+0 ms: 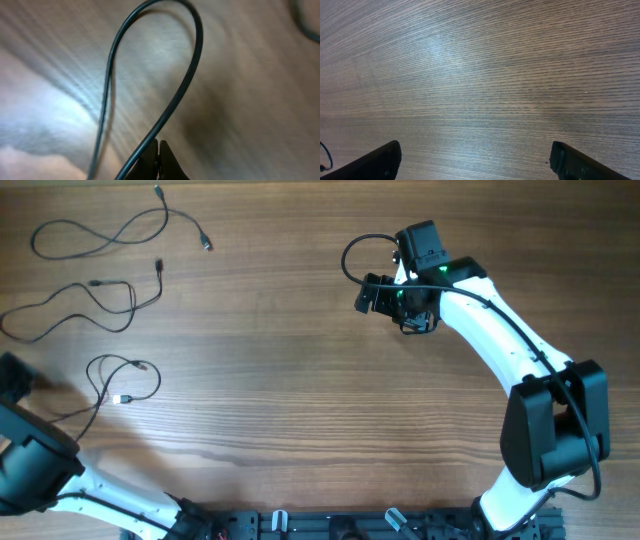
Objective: Untangle cables
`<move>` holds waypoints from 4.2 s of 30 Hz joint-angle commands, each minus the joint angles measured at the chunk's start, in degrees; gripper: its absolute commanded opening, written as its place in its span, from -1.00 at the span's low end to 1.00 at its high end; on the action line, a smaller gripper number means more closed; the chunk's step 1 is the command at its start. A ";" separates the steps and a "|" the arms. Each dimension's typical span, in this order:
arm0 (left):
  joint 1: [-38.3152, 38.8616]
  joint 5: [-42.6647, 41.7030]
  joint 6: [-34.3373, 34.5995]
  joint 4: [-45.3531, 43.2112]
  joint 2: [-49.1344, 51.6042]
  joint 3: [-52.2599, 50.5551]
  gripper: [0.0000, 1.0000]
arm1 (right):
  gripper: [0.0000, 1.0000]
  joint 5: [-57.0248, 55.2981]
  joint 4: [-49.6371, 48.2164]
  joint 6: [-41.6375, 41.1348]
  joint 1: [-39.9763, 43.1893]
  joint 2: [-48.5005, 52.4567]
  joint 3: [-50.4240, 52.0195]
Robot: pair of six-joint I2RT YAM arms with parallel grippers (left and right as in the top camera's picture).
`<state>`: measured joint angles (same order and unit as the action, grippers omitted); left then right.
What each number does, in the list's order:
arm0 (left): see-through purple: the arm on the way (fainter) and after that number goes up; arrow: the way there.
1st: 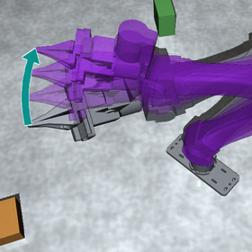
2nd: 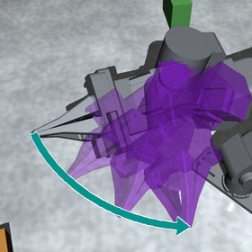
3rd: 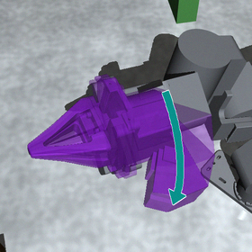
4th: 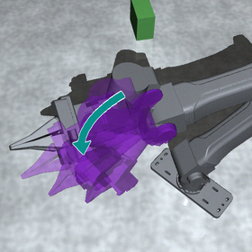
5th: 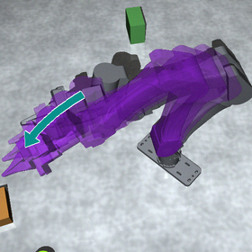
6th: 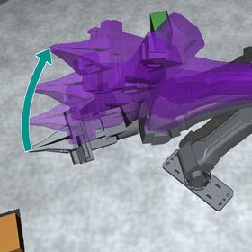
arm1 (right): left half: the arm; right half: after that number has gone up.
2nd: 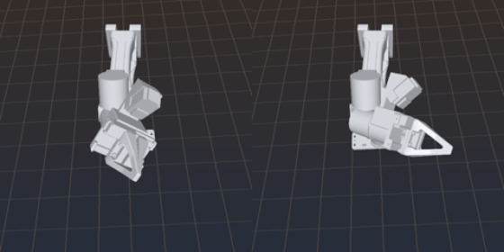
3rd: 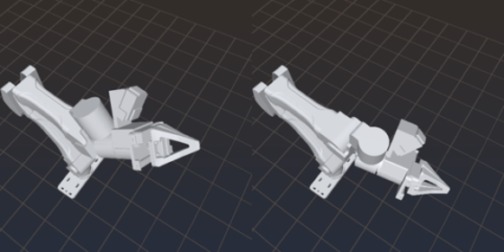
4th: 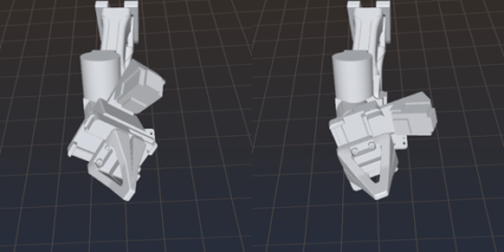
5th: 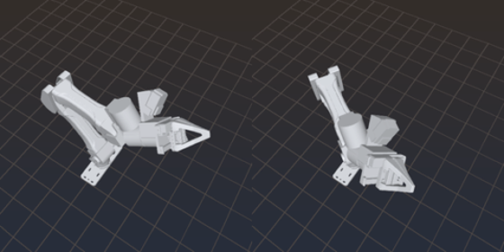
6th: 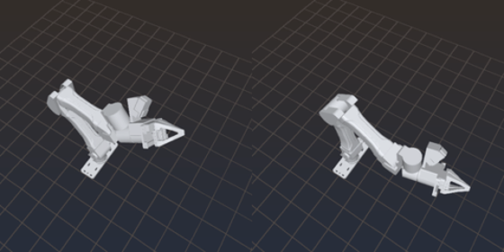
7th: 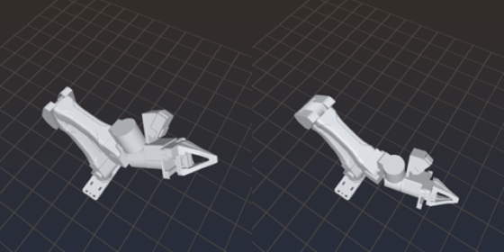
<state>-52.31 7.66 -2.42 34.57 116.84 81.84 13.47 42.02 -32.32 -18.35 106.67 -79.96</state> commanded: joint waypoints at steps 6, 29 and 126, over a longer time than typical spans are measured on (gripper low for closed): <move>-2.80 2.60 4.20 -0.15 -0.09 0.07 -0.92 | 0.93 -0.15 0.02 -0.68 -0.44 0.00 0.07; 4.94 -46.42 23.41 -1.86 -19.96 3.04 1.00 | 0.94 0.09 3.32 3.69 -0.44 0.00 0.07; 60.74 -10.56 16.50 27.04 -43.60 2.91 1.00 | 0.99 -3.13 1.86 23.82 19.65 -90.53 40.17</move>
<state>8.21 -3.66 15.09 61.67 73.19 84.62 3.18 46.74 -11.79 -1.80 20.23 -44.97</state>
